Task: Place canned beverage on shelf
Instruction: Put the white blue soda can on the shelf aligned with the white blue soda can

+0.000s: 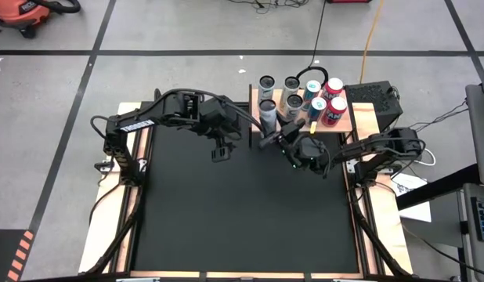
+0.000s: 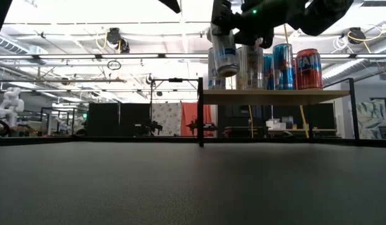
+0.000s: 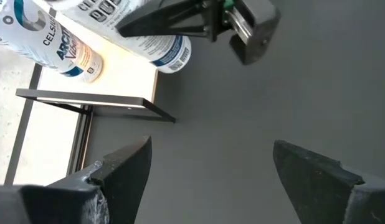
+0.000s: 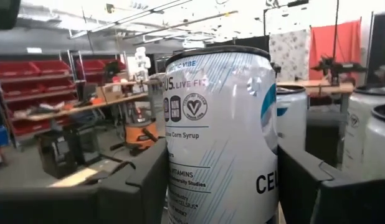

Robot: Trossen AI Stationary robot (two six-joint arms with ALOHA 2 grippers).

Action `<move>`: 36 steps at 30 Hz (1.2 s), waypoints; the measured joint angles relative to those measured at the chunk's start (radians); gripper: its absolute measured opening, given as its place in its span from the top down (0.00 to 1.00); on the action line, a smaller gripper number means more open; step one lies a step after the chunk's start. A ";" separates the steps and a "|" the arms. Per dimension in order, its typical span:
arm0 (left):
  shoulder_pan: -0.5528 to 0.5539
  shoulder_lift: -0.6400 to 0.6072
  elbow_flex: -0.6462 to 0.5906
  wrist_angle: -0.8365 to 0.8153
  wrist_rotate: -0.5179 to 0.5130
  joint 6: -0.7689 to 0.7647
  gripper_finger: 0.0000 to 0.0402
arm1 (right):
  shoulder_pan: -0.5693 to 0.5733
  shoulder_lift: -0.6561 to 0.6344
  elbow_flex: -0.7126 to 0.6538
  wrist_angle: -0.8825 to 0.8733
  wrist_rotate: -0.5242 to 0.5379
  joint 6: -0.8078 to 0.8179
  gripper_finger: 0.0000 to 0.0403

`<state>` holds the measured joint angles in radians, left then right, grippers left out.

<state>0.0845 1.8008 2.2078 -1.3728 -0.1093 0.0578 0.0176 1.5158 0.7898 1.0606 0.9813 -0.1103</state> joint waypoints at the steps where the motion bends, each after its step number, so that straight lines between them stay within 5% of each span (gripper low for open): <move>1: 0.000 0.000 0.000 0.001 0.000 0.000 0.17 | -0.006 0.000 0.000 -0.003 -0.002 0.022 0.50; 17: 0.000 0.001 0.000 0.001 0.000 0.008 0.17 | -0.064 0.007 0.000 -0.023 -0.103 0.016 0.50; 36: 0.000 0.001 0.000 -0.001 0.000 0.007 0.17 | -0.098 0.200 0.000 0.286 -0.195 -0.137 0.50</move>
<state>0.0845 1.8019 2.2074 -1.3735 -0.1093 0.0647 -0.0804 1.7161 0.7895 1.3464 0.7861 -0.2469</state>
